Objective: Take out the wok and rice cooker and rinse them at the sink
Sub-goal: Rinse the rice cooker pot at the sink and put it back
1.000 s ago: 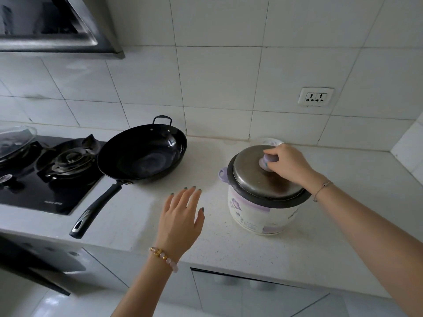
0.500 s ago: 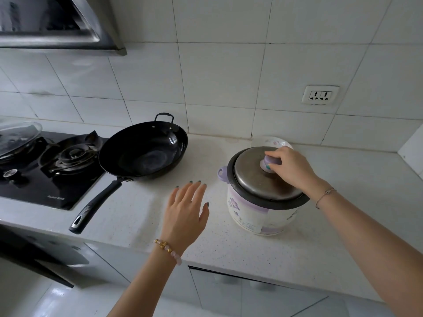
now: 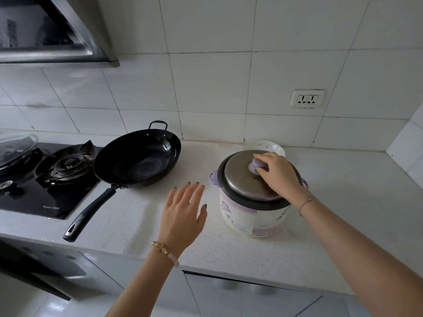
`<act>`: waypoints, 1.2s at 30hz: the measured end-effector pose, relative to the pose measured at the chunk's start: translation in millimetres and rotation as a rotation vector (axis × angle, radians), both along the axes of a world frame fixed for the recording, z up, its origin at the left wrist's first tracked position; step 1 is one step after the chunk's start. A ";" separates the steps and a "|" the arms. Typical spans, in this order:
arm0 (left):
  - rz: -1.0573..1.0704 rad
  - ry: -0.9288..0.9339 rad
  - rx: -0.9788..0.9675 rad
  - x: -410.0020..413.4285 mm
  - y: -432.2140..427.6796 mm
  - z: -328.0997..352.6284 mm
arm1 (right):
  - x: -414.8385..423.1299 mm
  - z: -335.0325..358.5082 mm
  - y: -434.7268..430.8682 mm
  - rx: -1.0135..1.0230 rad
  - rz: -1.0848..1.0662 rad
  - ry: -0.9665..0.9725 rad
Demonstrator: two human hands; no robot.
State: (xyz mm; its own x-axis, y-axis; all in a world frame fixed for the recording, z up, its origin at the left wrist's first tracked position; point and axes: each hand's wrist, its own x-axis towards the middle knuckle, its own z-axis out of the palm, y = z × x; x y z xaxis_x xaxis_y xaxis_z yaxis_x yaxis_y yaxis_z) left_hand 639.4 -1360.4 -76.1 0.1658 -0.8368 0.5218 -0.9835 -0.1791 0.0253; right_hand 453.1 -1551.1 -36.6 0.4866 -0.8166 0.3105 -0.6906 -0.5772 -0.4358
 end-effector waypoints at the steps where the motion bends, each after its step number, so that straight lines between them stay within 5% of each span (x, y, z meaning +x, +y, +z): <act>1: -0.001 -0.004 -0.003 0.0 -0.5 0.9 | -0.3 -0.3 0.0 0.006 0.004 -0.002; 19: 0.003 -0.003 -0.018 5.0 -22.3 9.4 | -59.8 6.9 -15.5 0.063 -0.124 -0.336; 27: 0.021 0.117 0.086 15.1 -49.9 0.6 | -91.3 -24.4 -34.2 0.287 -0.320 -0.360; 30: 0.052 0.425 0.131 12.7 -60.8 -0.9 | -93.5 -34.3 -38.0 0.440 -0.370 -0.417; 36: 0.043 1.605 0.069 17.2 -90.5 2.3 | -87.3 -39.9 -42.7 0.979 -0.462 -0.759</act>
State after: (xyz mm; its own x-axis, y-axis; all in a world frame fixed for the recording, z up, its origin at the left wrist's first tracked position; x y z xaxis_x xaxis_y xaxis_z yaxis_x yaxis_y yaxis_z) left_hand 656.7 -1450.9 -73.8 0.5010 -0.8308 -0.2425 0.0558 -0.2487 0.9670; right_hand 365.8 -1593.8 -76.5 0.0730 -0.9006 -0.4286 -0.1385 0.4164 -0.8986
